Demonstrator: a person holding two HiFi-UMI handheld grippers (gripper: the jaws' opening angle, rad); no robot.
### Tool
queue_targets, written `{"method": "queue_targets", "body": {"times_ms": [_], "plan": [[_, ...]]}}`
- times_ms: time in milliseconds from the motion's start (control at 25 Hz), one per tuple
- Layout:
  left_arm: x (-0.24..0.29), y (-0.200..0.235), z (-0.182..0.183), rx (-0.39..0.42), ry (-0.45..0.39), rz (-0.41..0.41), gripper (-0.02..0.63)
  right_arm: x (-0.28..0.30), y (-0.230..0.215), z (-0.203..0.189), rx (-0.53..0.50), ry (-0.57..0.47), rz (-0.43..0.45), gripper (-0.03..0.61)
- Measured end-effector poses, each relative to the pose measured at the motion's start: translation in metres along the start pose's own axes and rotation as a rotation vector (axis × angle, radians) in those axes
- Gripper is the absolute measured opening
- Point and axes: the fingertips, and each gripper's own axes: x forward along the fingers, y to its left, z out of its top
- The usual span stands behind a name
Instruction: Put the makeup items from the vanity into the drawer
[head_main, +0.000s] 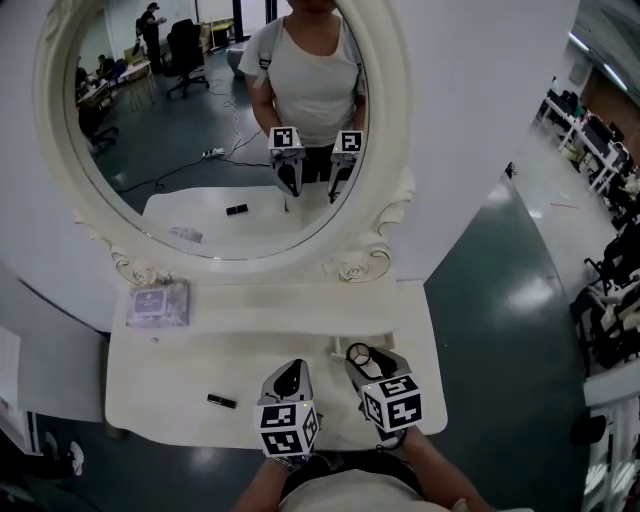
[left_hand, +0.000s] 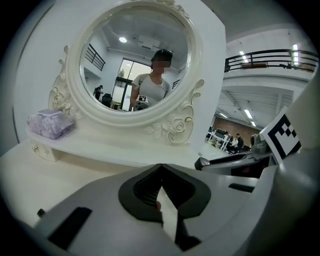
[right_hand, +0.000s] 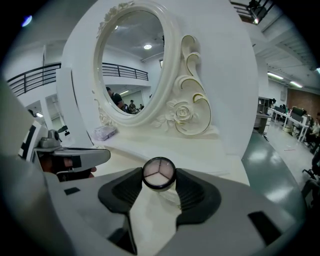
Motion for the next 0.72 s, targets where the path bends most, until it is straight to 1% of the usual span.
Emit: {"method": "queue_targets", "body": {"times_ms": [120, 200, 440, 720], "plan": [[0.005, -0.006, 0.005, 0.030, 0.001, -0.009, 0.005, 0.003, -0.003, 0.000, 0.009, 0.006, 0.004, 0.222], [0.009, -0.005, 0.005, 0.034, 0.005, -0.009, 0.005, 0.007, -0.004, -0.003, 0.013, 0.020, 0.009, 0.222], [0.021, -0.003, -0.003, 0.018, 0.034, -0.005, 0.005, 0.019, -0.012, -0.015, 0.008, 0.077, 0.004, 0.222], [0.031, -0.004, -0.009, 0.002, 0.055, 0.002, 0.005, 0.033, -0.016, -0.022, 0.004, 0.130, 0.023, 0.222]]}}
